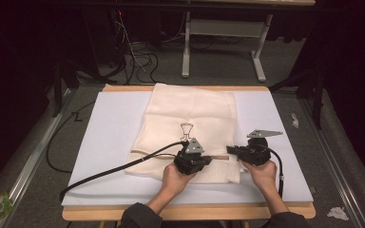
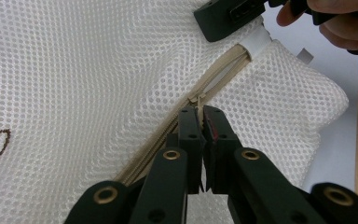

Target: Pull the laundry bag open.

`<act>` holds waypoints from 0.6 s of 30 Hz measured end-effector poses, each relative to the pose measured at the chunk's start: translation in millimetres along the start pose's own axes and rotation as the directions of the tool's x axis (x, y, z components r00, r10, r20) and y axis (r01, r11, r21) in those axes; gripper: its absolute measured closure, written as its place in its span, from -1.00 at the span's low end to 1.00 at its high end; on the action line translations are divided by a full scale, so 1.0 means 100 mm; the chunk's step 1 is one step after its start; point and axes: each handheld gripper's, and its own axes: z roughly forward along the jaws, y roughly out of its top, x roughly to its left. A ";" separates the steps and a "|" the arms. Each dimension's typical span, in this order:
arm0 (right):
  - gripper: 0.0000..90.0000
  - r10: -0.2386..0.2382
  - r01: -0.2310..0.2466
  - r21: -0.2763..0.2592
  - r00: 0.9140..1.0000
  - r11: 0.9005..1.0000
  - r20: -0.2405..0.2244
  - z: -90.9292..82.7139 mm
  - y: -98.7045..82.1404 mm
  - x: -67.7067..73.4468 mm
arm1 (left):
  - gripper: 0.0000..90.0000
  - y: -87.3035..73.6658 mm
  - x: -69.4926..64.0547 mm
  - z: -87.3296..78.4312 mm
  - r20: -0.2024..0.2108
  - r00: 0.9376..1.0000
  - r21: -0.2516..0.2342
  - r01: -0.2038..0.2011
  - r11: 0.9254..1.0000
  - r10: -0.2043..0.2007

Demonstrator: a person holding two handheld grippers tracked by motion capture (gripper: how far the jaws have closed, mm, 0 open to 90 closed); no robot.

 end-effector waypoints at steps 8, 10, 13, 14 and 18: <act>0.95 0.006 -0.006 0.002 1.000 1.000 -0.001 0.00 -0.01 -0.01 | 0.94 -0.03 0.03 -0.04 -0.006 1.000 0.003 0.000 1.000 0.000; 0.95 0.005 -0.005 0.002 1.000 1.000 0.002 0.00 -0.01 -0.01 | 0.94 -0.03 0.04 -0.05 -0.009 1.000 0.001 0.001 1.000 -0.001; 0.95 0.005 -0.005 0.002 1.000 1.000 0.006 -0.01 -0.01 -0.03 | 0.94 -0.05 0.06 -0.07 -0.015 1.000 -0.002 0.012 1.000 -0.012; 0.95 0.012 -0.012 0.004 1.000 1.000 0.009 -0.02 -0.01 -0.03 | 0.94 -0.06 0.07 -0.08 -0.015 1.000 -0.001 0.014 1.000 -0.014; 0.95 0.013 -0.013 0.003 1.000 1.000 0.009 -0.01 -0.02 -0.03 | 0.94 -0.08 0.08 -0.11 -0.019 1.000 0.002 0.012 1.000 -0.012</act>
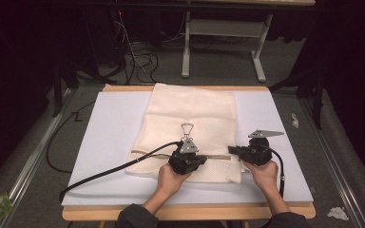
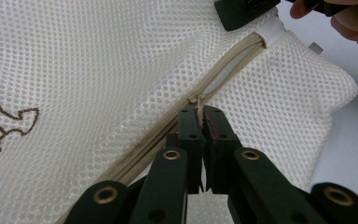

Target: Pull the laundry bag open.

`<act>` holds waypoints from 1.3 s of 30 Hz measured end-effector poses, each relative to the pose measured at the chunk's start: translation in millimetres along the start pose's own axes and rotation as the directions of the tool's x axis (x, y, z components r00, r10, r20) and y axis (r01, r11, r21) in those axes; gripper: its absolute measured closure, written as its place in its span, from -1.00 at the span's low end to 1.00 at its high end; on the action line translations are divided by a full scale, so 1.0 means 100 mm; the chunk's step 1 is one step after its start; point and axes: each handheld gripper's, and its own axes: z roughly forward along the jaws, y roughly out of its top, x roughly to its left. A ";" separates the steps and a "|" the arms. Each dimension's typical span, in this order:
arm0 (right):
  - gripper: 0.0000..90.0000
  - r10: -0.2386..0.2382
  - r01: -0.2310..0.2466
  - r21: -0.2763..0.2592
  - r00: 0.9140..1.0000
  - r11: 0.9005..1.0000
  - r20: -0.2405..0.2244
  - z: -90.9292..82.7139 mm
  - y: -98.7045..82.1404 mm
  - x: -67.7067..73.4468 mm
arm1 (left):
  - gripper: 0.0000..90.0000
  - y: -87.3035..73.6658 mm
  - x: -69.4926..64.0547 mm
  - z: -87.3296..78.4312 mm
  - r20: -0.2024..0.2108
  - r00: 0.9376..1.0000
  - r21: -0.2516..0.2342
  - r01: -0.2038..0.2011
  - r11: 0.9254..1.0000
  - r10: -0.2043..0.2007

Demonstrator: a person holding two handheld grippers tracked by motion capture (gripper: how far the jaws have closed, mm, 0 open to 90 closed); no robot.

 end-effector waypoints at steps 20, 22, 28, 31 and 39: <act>0.95 0.004 -0.004 -0.002 1.000 1.000 0.001 -0.03 0.02 -0.03 | 0.94 -0.01 0.04 -0.08 -0.026 1.000 -0.011 -0.001 1.000 0.001; 0.95 0.007 -0.007 0.000 1.000 1.000 0.006 -0.04 0.02 -0.03 | 0.94 -0.02 0.06 -0.10 -0.028 1.000 -0.010 0.003 1.000 -0.003; 0.95 0.003 -0.003 0.002 1.000 1.000 0.013 -0.04 0.02 -0.03 | 0.94 -0.03 0.07 -0.15 -0.040 0.999 -0.011 -0.004 1.000 0.004; 0.95 0.005 -0.005 -0.001 1.000 1.000 0.014 -0.04 0.02 -0.04 | 0.94 -0.04 0.09 -0.17 -0.043 0.999 -0.016 0.001 1.000 -0.002; 0.95 0.003 -0.003 0.002 1.000 1.000 0.014 -0.03 0.02 -0.05 | 0.94 -0.06 0.09 -0.18 -0.040 0.999 -0.016 0.005 1.000 -0.006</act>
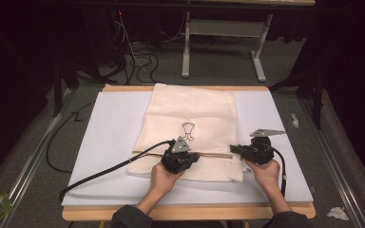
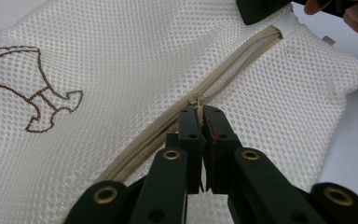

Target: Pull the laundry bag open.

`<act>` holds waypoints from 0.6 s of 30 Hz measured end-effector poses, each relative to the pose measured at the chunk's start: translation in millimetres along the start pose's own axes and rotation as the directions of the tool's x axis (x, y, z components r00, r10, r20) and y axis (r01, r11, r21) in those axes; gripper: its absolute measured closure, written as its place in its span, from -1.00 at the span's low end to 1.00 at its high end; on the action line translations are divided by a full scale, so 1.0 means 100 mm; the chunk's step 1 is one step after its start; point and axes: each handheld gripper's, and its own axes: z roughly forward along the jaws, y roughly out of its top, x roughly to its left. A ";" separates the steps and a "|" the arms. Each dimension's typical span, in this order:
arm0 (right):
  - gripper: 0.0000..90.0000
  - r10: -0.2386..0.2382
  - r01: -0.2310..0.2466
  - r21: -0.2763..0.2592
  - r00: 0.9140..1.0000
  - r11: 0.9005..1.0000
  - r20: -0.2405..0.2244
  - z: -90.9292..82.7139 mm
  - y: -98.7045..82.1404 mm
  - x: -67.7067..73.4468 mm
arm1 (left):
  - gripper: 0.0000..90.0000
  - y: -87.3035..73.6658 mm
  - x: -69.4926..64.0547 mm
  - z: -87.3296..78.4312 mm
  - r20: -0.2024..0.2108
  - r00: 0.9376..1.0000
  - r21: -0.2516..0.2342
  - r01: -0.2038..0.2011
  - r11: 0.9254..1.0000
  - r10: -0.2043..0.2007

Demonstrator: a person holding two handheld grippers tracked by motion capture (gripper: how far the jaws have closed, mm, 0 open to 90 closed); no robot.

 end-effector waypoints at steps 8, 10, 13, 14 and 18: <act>0.95 0.001 -0.002 0.017 1.000 1.000 0.015 0.02 -0.04 -0.02 | 0.94 -0.05 0.01 -0.05 -0.017 1.000 0.002 0.001 1.000 -0.001; 0.95 -0.001 0.001 0.016 1.000 1.000 0.018 0.02 -0.04 -0.01 | 0.94 -0.05 0.02 -0.06 -0.018 1.000 0.005 -0.002 1.000 0.002; 0.95 -0.002 0.002 0.018 1.000 1.000 0.020 0.03 -0.04 -0.01 | 0.94 -0.06 0.03 -0.08 -0.023 1.000 0.001 -0.001 1.000 0.001; 0.95 0.002 -0.002 0.018 1.000 1.000 0.017 0.03 -0.04 -0.01 | 0.94 -0.06 0.04 -0.09 -0.025 1.000 -0.001 0.001 1.000 -0.001; 0.95 -0.003 0.003 0.016 1.000 1.000 0.019 0.03 -0.04 -0.02 | 0.94 -0.07 0.06 -0.13 -0.032 0.999 -0.008 0.007 1.000 -0.007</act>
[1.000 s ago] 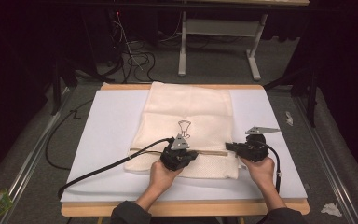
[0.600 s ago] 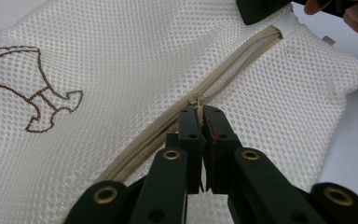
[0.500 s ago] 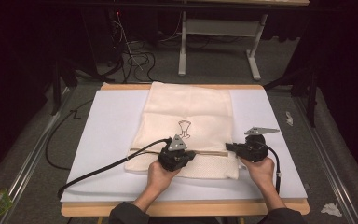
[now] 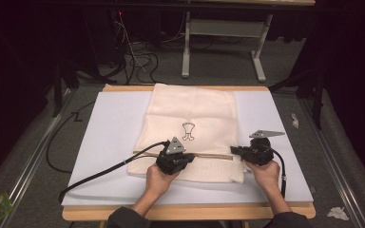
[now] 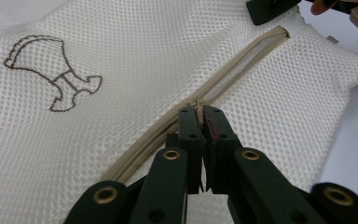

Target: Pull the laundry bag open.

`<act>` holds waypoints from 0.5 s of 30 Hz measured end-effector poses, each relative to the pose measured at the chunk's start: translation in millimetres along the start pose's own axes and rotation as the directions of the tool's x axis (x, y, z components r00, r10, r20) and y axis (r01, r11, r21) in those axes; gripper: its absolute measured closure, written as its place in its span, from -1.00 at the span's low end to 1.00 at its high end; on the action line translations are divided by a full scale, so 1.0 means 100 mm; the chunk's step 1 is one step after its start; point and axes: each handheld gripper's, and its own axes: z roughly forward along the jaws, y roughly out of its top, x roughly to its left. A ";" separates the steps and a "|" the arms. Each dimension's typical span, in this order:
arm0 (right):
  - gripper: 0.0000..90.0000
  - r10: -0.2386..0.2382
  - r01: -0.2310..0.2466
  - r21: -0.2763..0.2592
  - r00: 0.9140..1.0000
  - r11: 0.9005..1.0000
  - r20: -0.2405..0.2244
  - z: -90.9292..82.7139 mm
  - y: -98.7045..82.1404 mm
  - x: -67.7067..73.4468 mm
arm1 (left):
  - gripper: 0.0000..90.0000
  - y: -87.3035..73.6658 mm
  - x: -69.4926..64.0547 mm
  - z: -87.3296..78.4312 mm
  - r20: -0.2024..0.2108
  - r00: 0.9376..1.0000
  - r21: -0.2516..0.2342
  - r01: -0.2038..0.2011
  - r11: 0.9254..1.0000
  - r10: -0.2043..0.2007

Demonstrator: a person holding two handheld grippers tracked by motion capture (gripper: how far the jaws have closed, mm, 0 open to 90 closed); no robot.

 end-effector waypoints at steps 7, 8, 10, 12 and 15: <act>0.95 0.004 -0.004 -0.002 1.000 1.000 0.000 0.00 0.00 0.00 | 0.94 -0.01 0.01 -0.03 -0.002 1.000 -0.008 0.005 1.000 -0.005; 0.95 0.003 -0.003 -0.001 1.000 1.000 0.001 0.00 0.00 0.00 | 0.94 -0.01 0.01 -0.04 -0.003 1.000 -0.007 0.003 1.000 -0.003; 0.95 0.005 -0.005 -0.004 1.000 1.000 -0.001 0.00 0.00 -0.01 | 0.94 -0.01 0.02 -0.05 -0.004 1.000 -0.013 0.008 1.000 -0.008; 0.95 0.005 -0.005 -0.002 1.000 1.000 0.001 0.01 0.01 -0.01 | 0.94 -0.02 0.03 -0.06 -0.005 1.000 -0.014 0.008 1.000 -0.008; 0.95 0.006 -0.006 0.001 1.000 1.000 0.003 0.00 0.01 -0.01 | 0.94 -0.02 0.04 -0.07 -0.005 1.000 -0.016 0.013 1.000 -0.013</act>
